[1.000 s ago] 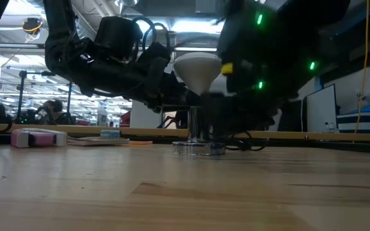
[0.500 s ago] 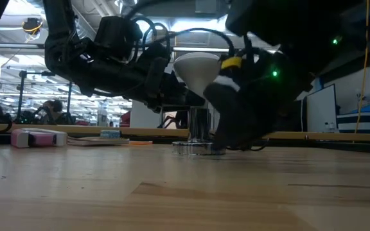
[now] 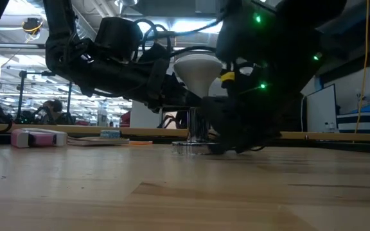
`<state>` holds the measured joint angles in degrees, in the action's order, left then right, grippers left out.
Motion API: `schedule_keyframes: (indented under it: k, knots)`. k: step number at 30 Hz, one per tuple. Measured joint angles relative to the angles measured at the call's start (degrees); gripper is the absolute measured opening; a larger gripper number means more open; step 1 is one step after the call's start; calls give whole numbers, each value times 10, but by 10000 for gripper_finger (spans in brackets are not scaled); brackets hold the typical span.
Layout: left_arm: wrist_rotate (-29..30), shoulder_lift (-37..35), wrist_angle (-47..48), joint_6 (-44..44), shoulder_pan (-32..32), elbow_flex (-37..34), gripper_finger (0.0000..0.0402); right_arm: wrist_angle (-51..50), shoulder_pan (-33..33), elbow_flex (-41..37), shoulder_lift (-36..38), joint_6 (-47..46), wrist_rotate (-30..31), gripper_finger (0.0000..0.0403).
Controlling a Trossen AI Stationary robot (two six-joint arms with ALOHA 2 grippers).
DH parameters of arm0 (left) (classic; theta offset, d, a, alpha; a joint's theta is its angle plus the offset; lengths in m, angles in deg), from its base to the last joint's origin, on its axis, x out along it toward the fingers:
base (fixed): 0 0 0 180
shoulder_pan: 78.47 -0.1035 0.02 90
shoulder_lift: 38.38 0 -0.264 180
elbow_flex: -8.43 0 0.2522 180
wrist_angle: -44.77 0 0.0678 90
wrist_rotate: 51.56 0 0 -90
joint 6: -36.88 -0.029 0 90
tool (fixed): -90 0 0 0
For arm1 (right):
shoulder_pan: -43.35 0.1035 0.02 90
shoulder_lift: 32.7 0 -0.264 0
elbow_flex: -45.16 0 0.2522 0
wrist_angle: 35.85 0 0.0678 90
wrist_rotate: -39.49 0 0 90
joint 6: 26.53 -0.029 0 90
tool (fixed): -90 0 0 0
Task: Screw lightbulb
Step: Insert the light bulb into the lamp
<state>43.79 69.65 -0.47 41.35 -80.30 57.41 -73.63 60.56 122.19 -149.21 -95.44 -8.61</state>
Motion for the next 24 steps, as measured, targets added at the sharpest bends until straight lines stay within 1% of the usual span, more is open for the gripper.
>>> schedule_keyframes:
  k: [3,7,12,15,21,24]
  knots:
    - [0,0,1,-1,1,0,157,-36,0,-2,-1,-31,30,225]
    - [-3,0,1,-1,5,0,157,-43,-8,-4,-3,-33,72,225]
    - [-7,0,1,-2,10,0,157,-41,-34,-4,-3,-15,70,225]
    - [-8,0,1,-3,9,0,157,-41,-35,-4,1,7,71,225]
    - [-9,0,1,-4,10,0,157,-71,-7,-4,52,34,71,225]
    - [-11,0,1,-4,10,0,157,-65,15,-4,79,41,65,225]
